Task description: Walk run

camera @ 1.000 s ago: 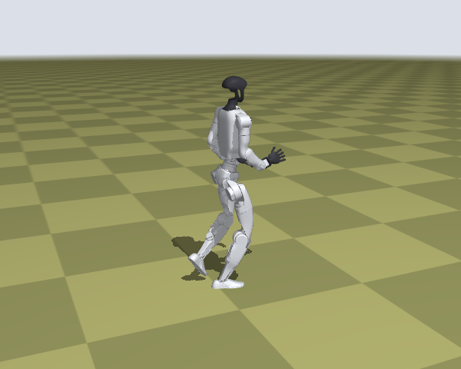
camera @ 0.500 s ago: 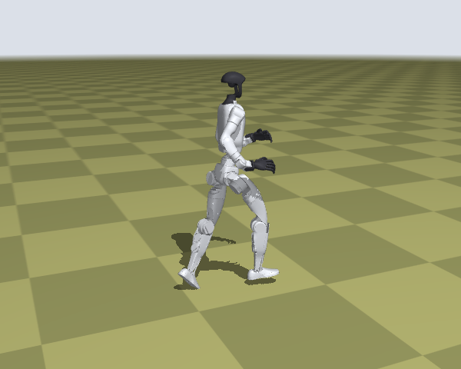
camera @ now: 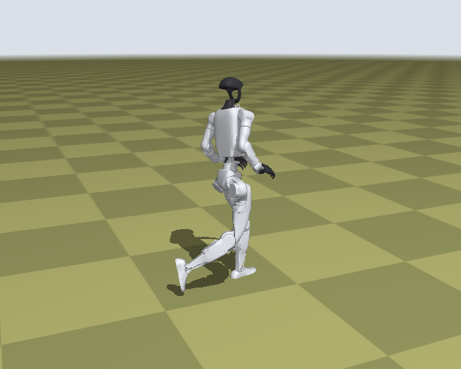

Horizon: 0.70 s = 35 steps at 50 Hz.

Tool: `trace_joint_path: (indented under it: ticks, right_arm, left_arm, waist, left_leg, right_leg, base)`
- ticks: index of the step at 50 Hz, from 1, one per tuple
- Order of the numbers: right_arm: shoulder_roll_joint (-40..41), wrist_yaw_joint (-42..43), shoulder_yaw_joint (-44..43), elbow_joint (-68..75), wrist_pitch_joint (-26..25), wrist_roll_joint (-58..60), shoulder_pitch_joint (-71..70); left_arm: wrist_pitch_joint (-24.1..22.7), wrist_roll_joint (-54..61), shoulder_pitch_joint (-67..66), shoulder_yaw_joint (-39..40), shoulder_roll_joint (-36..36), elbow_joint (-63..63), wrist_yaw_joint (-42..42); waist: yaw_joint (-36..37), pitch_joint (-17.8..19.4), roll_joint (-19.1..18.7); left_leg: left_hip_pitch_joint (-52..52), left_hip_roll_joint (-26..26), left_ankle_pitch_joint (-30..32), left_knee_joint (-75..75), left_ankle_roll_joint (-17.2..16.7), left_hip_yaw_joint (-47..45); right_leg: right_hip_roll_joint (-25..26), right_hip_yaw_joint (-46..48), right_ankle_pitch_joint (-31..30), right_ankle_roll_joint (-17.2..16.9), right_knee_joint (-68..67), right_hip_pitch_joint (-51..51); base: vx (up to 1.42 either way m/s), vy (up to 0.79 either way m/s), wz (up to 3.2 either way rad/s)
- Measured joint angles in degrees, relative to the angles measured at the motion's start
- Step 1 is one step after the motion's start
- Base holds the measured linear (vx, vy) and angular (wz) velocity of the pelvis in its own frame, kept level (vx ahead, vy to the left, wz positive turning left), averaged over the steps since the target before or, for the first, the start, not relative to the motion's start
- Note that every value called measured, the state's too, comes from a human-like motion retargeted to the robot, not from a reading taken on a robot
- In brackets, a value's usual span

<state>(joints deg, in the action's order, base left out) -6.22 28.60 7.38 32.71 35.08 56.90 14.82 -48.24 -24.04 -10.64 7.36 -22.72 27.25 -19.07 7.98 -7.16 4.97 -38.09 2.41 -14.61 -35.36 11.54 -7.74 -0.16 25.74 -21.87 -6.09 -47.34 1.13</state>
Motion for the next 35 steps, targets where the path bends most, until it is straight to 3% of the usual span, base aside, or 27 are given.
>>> trace_joint_path:
  ticks: [2,3,5,7,9,10,12,13,15,17,18,20,22,23,25,27,29,30,31,32,33,34,35]
  right_arm:
    - [-0.41,-2.84,-0.76,5.21,-1.15,0.01,4.41]
    - [-1.75,-5.33,-0.26,6.21,1.08,-3.46,5.98]
    - [-3.48,-6.98,-0.14,6.29,5.16,-12.66,7.70]
    - [-4.47,-2.86,-1.77,3.60,9.18,-19.95,10.11]
    - [-5.16,5.58,-3.72,1.31,10.15,-21.73,11.35]
    - [-5.46,11.20,-4.66,0.53,9.65,-20.69,11.44]
    - [-4.68,19.01,-4.96,0.68,7.36,-14.11,8.59]
    - [-4.11,19.56,-4.03,1.47,7.50,-11.34,5.60]
    - [-2.85,16.94,-1.21,3.81,9.25,-10.51,-1.63]
    - [-2.59,11.40,1.29,5.36,10.86,-13.76,-7.29]
    - [-2.50,8.88,1.52,5.79,9.81,-15.33,-8.78]
    - [-1.90,4.00,0.97,4.78,9.35,-15.50,-10.46]
    - [-4.60,2.57,2.48,0.37,9.02,-12.15,-11.84]
    - [-6.88,2.70,3.84,-3.65,7.71,-8.36,-11.67]
    - [-9.14,2.69,8.09,-9.34,2.71,1.71,-10.94]
    - [-7.74,4.49,10.80,-10.63,-3.42,5.55,-9.24]
    - [-5.38,5.98,11.37,-9.88,-2.03,4.45,-7.96]
    - [-4.22,6.75,10.74,-8.92,-0.69,3.35,-7.44]
    - [-3.17,7.50,8.82,-7.32,-0.19,3.03,-7.03]
    - [-2.43,8.07,7.15,-5.64,0.19,2.96,-6.55]
    - [-2.31,8.28,5.94,-3.79,0.34,3.41,-5.97]
    - [-2.35,8.64,4.49,-0.80,0.14,4.59,-5.95]
    - [-2.47,9.08,2.91,2.77,-0.22,6.15,-6.22]
  left_arm:
    - [0.65,-0.58,2.84,-2.59,1.80,-0.88,-3.11]
    - [2.10,0.29,4.56,-4.23,2.80,-1.83,-4.35]
    - [4.47,2.34,5.99,-5.76,1.20,-7.38,-4.99]
    - [5.56,3.58,5.47,-7.66,-0.33,-13.95,-3.20]
    - [6.44,5.72,3.96,-8.55,1.05,-17.81,-1.74]
    - [7.38,7.61,2.80,-9.09,2.10,-19.20,-0.99]
    - [10.65,11.82,0.99,-8.55,5.39,-19.82,-3.77]
    - [12.70,13.74,0.50,-7.03,6.11,-20.04,-6.48]
    - [14.77,14.65,-0.62,-3.36,7.53,-19.06,-9.76]
    - [13.42,12.65,-3.35,-1.08,8.98,-14.81,-10.57]
    - [13.10,10.65,-5.43,-1.74,10.14,-11.63,-10.65]
    - [15.62,6.73,-9.21,-0.98,13.55,-5.77,-15.79]
    - [19.83,5.29,-13.26,0.63,13.05,-4.13,-24.06]
    - [20.82,5.74,-15.14,2.56,12.08,-4.96,-27.14]
    - [20.18,10.20,-19.37,5.79,9.48,-7.53,-26.90]
    - [17.38,16.81,-21.29,6.89,7.55,-9.87,-23.11]
    - [14.46,20.86,-19.19,6.92,7.22,-10.35,-18.51]
    - [13.07,22.08,-16.97,6.58,7.18,-10.17,-16.26]
    - [12.16,21.99,-13.95,5.93,6.73,-9.73,-14.98]
    - [11.34,21.77,-11.11,5.32,6.34,-9.32,-14.06]
    - [10.70,21.30,-8.61,4.81,6.07,-9.00,-13.83]
    - [10.53,21.76,-5.91,3.50,5.62,-8.85,-14.28]
    - [10.61,22.70,-3.10,1.78,5.08,-8.79,-15.07]
  waist:
    - [-6.13,-1.50,-3.06]
    - [-10.85,-3.62,-3.17]
    - [-19.86,-6.19,-2.90]
    - [-25.15,-5.68,-4.12]
    - [-29.36,-5.49,-5.38]
    - [-31.42,-5.31,-5.88]
    - [-33.87,-4.73,-4.31]
    - [-33.54,-4.64,-2.92]
    - [-31.77,-4.97,1.28]
    - [-25.24,-6.84,3.66]
    - [-23.58,-5.75,3.00]
    - [-17.24,-6.46,4.62]
    - [-10.09,-7.18,6.01]
    - [-6.70,-6.32,5.63]
    - [-0.12,-4.00,6.22]
    - [4.49,-2.11,6.44]
    - [6.78,-1.37,5.54]
    - [6.88,-1.34,5.22]
    - [5.95,-1.49,3.76]
    - [5.13,-1.39,2.07]
    - [4.50,-0.77,-0.06]
    - [2.14,-1.09,-1.51]
    - [-1.08,-1.87,-2.62]
  left_leg:
    - [8.31,1.45,-8.09,-1.60,-0.67,-0.80]
    - [10.46,-0.09,-9.17,0.21,-1.67,-0.88]
    - [17.66,-4.75,-5.41,9.58,-3.70,-1.87]
    - [27.71,-6.37,6.77,17.69,-7.32,-2.07]
    - [34.18,-6.23,23.62,21.32,-11.93,-0.60]
    - [36.80,-6.33,33.32,22.94,-13.89,0.54]
    - [42.63,-6.82,40.82,22.55,-15.20,-2.85]
    - [44.46,-8.25,41.00,20.91,-15.38,-4.45]
    - [45.50,-11.38,38.53,13.64,-14.52,-9.24]
    - [40.47,-11.71,34.25,1.11,-12.37,-16.58]
    - [37.05,-9.64,30.22,-8.29,-10.37,-15.10]
    - [27.41,-9.44,24.81,-18.80,-10.03,-13.71]
    - [18.57,-6.57,18.83,-18.73,-8.40,-15.71]
    - [15.04,-3.89,15.78,-16.72,-7.37,-17.24]
    - [9.95,-0.45,12.01,-7.54,-6.51,-21.90]
    - [7.17,-1.97,10.12,8.36,-7.46,-20.68]
    - [4.96,-3.56,8.78,22.05,-8.34,-14.66]
    - [3.20,-3.96,8.79,26.67,-8.03,-11.01]
    - [1.99,-3.12,9.41,27.09,-9.31,-7.96]
    - [1.03,-2.60,11.33,26.11,-8.31,-5.50]
    - [0.56,-2.73,15.83,22.33,-2.75,-4.20]
    - [-0.38,-1.96,11.03,14.76,-1.02,-2.07]
    - [-1.54,-0.73,1.58,5.31,-1.18,0.47]
  right_leg:
    - [0.19,-1.07,7.68,-0.27,-13.30,-10.91]
    - [-2.71,-2.41,12.50,-0.71,-18.70,-19.36]
    - [-7.09,-6.22,20.42,0.43,-21.16,-33.87]
    - [-11.32,-3.39,23.81,4.47,-11.96,-40.11]
    - [-13.08,0.00,27.57,7.57,3.25,-42.92]
    - [-12.25,0.00,29.45,7.64,12.51,-43.28]
    - [-11.69,-6.17,33.14,3.79,25.76,-41.77]
    - [-12.08,-8.54,32.83,4.30,28.18,-41.24]
    - [-14.31,-11.49,18.80,10.90,26.71,-39.80]
    - [-14.21,-11.73,31.83,14.00,14.93,-38.51]
    - [-15.51,-14.34,36.63,12.03,10.96,-36.16]
    - [-17.14,-13.95,42.43,9.71,12.67,-27.63]
    - [-15.49,-11.80,40.55,6.90,19.59,-19.16]
    - [-12.21,-10.82,36.06,5.53,24.84,-14.10]
    - [-8.30,-13.44,22.81,1.40,32.73,-5.13]
    - [-6.94,-12.30,4.98,-3.24,37.50,1.58]
    - [-5.82,-5.99,-4.10,-6.07,38.22,6.55]
    - [-5.10,-4.62,-6.68,-5.87,36.98,7.86]
    - [-3.13,-3.62,-6.99,-4.11,33.07,7.71]
    - [-1.41,-2.62,-6.75,-2.31,28.13,7.36]
    - [-0.17,-1.60,-5.40,-0.43,21.10,6.63]
    - [1.00,-0.81,-3.49,0.07,13.57,3.59]
    - [2.14,-0.14,-1.30,-0.13,5.78,-0.61]
  base:
    - [2.75,-0.44,0.54]
    - [2.22,-0.45,0.46]
    - [1.70,-0.37,0.56]
    - [2.15,-0.38,0.84]
    - [1.94,-0.34,0.81]
    - [1.65,-0.36,0.71]
    - [2.14,-0.61,0.13]
    - [2.12,-0.63,-0.70]
    - [2.15,-0.56,-1.22]
    - [2.50,-0.20,-1.03]
    - [3.10,-0.02,0.20]
    - [2.86,-0.07,0.22]
    - [2.04,-0.13,-0.17]
    - [2.23,-0.23,-0.72]
    - [1.98,-0.33,-1.43]
    - [1.56,-0.31,-1.28]
    - [2.05,-0.23,-0.46]
    - [1.77,-0.23,0.42]
    - [1.59,-0.27,0.68]
    - [1.86,-0.32,0.58]
    - [2.23,-0.34,0.69]
    - [2.23,-0.34,1.16]
    - [2.30,-0.32,0.83]
